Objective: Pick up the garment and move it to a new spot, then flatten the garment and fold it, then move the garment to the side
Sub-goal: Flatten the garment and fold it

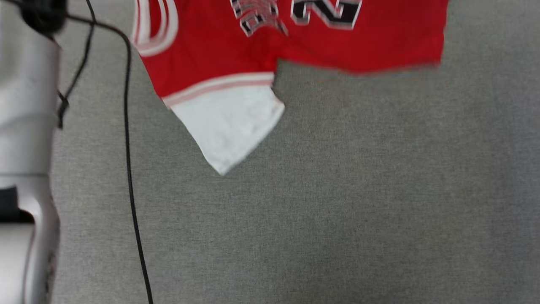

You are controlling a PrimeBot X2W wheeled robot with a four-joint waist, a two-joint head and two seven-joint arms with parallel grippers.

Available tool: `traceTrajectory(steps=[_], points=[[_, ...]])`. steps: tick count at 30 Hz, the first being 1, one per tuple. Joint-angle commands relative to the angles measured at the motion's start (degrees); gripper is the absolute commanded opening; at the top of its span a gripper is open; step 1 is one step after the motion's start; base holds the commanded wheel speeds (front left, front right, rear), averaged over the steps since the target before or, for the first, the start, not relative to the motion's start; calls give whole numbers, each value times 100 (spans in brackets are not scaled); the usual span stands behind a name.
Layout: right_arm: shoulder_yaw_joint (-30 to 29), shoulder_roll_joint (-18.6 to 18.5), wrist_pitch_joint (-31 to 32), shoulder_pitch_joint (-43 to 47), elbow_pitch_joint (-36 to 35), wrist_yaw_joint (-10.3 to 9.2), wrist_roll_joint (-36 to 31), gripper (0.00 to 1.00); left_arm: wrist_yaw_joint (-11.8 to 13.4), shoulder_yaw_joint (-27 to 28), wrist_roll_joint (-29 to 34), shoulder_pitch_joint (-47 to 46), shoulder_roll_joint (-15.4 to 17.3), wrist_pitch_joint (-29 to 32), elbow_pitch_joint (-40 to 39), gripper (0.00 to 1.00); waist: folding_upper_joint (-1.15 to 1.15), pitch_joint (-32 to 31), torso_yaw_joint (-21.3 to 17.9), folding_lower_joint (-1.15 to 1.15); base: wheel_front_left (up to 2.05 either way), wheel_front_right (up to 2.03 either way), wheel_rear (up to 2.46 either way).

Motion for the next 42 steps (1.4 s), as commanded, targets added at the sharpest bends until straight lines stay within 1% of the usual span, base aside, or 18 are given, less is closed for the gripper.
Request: traceTrajectory(steps=[1,4,10,14,18,25,29,31,36,42], points=[[-45,-27,-30,-206,66,-10,-69,0,12,23,16,-234,87,-16,49,0,0,249,-16,-1,0,0,0],[-95,-1,-82,-802,219,-11,-200,0,8,48,58,-844,218,37,200,0,0,512,-37,-1,0,0,0],[-1,96,-290,-1775,655,-11,-378,0,-23,-5,122,-1878,405,115,576,0,0,1010,-96,-1,0,0,0],[122,205,-462,-2131,964,-11,-343,0,-32,-18,99,-2213,477,92,909,0,0,1293,-126,-1,0,0,0],[333,300,-608,-2260,1286,-11,-250,0,-52,-1,-17,-2305,415,-2,1180,0,0,1482,-114,-1,0,0,0],[689,304,-787,-2106,1788,-11,66,0,-86,19,-348,-1915,205,-165,1525,0,0,1614,-14,-1,0,0,0],[973,257,-891,-1707,1899,-10,333,0,-103,1,-630,-1487,93,-278,1684,0,0,1519,42,-1,0,0,0],[1111,235,-964,-1435,1874,-10,506,0,-108,-102,-784,-1215,58,-334,1663,0,0,1423,56,-1,0,0,0],[1471,133,-1204,-359,1706,-10,935,0,-105,-333,-1285,-134,105,-562,1447,0,0,988,50,-1,0,0,0],[1780,-47,-1461,1115,1369,-11,1370,0,-105,-517,-1717,1632,251,-822,885,0,0,316,73,-1,0,0,0]])
